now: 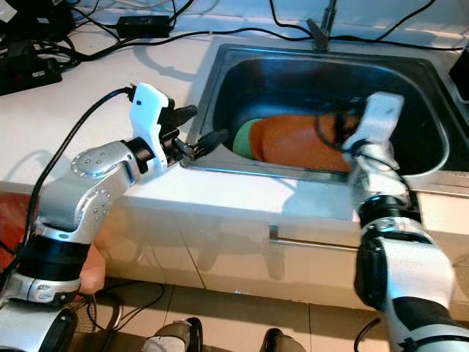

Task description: Kitchen organization

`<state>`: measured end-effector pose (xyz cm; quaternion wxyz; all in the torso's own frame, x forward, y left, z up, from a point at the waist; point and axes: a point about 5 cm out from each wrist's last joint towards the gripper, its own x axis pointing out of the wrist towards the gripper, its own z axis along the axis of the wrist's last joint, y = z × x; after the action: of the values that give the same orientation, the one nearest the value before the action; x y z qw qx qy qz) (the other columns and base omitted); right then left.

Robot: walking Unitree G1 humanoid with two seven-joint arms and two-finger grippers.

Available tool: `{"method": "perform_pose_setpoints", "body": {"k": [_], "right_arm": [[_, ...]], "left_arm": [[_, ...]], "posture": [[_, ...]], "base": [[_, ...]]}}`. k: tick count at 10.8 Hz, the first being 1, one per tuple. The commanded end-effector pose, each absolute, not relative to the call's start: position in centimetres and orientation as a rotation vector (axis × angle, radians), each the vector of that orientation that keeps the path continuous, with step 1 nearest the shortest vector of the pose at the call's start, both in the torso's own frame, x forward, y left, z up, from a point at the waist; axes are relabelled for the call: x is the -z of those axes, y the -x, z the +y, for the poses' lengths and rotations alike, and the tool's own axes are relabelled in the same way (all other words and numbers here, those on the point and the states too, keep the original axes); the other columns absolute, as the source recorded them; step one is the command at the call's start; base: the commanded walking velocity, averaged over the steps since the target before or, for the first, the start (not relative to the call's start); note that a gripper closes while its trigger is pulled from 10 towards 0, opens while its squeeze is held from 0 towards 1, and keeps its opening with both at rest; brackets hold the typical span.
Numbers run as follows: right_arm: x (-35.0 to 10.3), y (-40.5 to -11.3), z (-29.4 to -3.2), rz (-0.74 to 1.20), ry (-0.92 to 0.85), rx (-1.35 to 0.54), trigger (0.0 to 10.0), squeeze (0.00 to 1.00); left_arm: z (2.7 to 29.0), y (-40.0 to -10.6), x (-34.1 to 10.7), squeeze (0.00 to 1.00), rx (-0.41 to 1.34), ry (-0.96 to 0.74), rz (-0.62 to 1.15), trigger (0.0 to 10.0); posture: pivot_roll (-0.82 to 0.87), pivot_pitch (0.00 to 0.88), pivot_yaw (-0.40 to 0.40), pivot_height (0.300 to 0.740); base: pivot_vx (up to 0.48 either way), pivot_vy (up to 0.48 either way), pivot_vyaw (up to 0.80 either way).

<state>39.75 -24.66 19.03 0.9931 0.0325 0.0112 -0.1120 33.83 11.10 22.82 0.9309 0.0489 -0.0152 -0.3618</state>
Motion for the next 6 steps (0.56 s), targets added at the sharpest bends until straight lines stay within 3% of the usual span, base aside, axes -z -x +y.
{"method": "perform_pose_setpoints", "body": {"k": [1,6], "right_arm": [[-20.1,-39.5,-25.6,-0.044,0.009,0.253,10.0,1.0],[-21.3,-39.1,-25.7,-0.109,0.001,0.211,10.0,1.0]], "left_arm": [[11.1,-34.1,-23.2,1.0,0.731,-0.108,-0.051,10.0],[11.1,-34.7,-23.7,1.0,0.688,-0.063,-0.093,10.0]], "posture": [[0.15,0.107,0.008,0.74],[0.13,0.086,0.006,0.74]], "base": [[0.0,0.0,0.0],[0.0,0.0,0.0]]}}
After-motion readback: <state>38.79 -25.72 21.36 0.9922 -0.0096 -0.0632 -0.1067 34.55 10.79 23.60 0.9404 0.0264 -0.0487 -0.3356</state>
